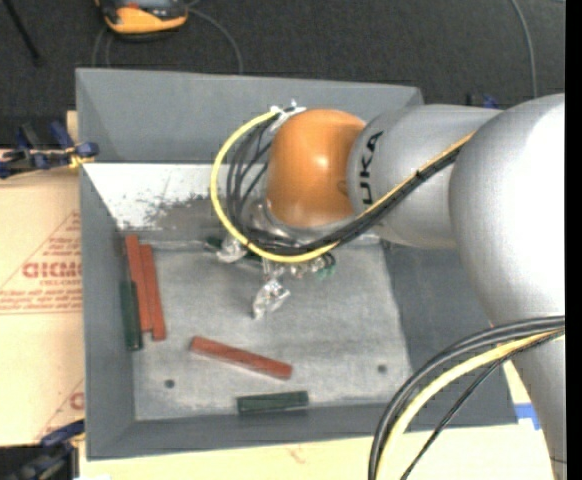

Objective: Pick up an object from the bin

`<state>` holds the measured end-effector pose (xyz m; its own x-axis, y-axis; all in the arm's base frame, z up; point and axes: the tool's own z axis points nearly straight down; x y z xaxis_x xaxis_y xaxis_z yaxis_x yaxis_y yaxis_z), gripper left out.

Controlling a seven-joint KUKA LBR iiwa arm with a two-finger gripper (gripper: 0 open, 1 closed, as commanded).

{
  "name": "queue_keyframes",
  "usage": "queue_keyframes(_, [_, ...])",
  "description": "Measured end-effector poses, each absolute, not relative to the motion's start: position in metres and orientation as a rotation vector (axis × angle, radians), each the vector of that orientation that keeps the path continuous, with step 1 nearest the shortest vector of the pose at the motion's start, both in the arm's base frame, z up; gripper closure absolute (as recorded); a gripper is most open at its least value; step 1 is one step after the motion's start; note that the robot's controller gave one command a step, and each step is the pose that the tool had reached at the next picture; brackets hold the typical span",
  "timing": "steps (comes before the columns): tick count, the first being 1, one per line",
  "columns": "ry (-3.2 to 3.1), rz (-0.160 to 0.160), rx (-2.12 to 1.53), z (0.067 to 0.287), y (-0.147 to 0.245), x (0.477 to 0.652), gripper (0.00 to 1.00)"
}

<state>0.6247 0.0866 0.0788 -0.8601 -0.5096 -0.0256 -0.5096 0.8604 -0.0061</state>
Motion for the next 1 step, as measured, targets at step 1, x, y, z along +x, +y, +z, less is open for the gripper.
queue_keyframes(1, [2.988,0.000,-0.977,0.1040,0.0904,0.5877,0.00])
